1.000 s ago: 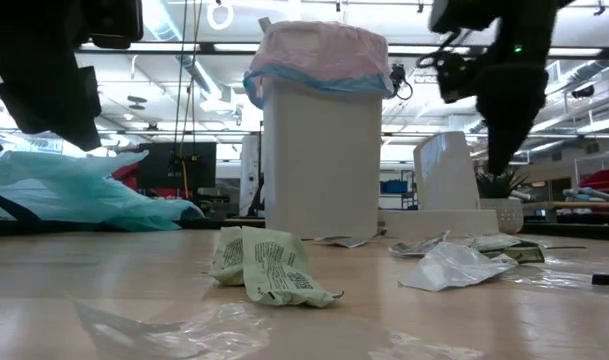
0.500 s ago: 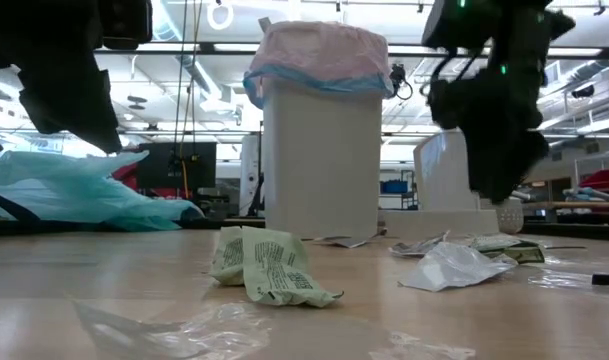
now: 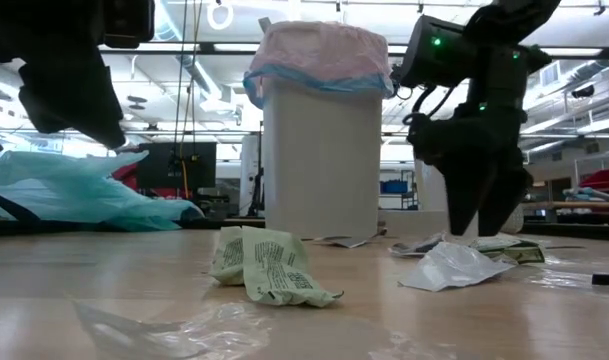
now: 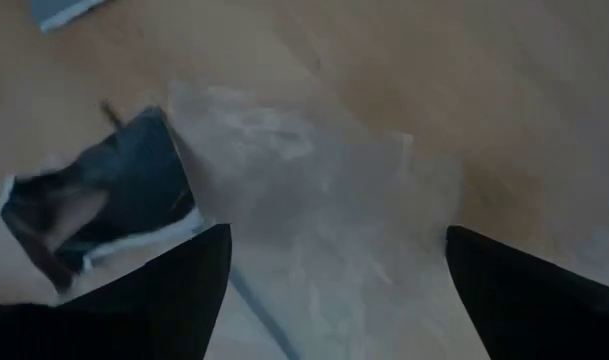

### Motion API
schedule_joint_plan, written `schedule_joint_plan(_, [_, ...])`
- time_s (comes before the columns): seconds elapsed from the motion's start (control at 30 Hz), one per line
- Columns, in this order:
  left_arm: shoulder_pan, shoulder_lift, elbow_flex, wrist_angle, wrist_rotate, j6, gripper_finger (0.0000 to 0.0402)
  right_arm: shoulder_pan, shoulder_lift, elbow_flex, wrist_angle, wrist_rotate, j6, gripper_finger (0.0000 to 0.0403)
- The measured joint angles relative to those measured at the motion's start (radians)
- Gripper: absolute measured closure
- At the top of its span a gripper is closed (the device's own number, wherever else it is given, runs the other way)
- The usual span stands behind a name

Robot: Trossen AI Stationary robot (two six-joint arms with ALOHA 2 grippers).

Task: Place trash/remove bag and relplace
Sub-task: Put the clear cellophane and top black cable tie into the trash bin

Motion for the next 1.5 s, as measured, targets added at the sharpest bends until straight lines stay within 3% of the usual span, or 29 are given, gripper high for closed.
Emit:
schedule_joint_plan(0.17, [0.000,0.000,0.000,0.008,0.001,0.000,0.0249,0.005,0.065,0.009,0.015,0.009,0.031,0.0054])
schedule_joint_plan(0.27, [0.000,0.000,0.000,0.011,0.001,-0.001,0.0249,0.033,0.084,0.011,0.010,0.045,0.030,0.0083])
schedule_joint_plan(0.43, [0.015,0.000,0.000,0.016,0.001,0.000,0.0249,0.094,0.085,0.017,0.011,0.151,0.063,0.0198])
schedule_joint_plan(0.6, [0.042,0.000,0.000,0.029,0.000,0.008,0.0249,0.127,0.087,0.022,0.055,0.140,0.074,0.0358])
schedule_joint_plan(0.67, [0.054,0.000,0.000,0.035,0.000,0.014,0.0249,0.135,0.077,0.022,0.070,0.103,0.074,0.0389])
schedule_joint_plan(0.8, [0.072,0.000,0.000,0.039,0.000,0.023,0.0249,0.143,0.033,0.019,0.077,-0.036,0.089,0.0397])
schedule_joint_plan(0.9, [0.083,0.000,0.000,0.042,0.000,0.053,0.0249,0.150,-0.032,0.019,0.077,-0.063,0.111,0.0401])
schedule_joint_plan(1.27, [0.121,0.000,0.001,0.103,-0.003,0.132,0.0249,0.185,-0.320,0.023,0.126,0.019,0.188,0.0403])
schedule_joint_plan(1.5, [0.162,0.000,0.001,0.097,0.015,0.198,0.0249,0.171,-0.357,0.204,0.016,0.094,0.123,0.0403])
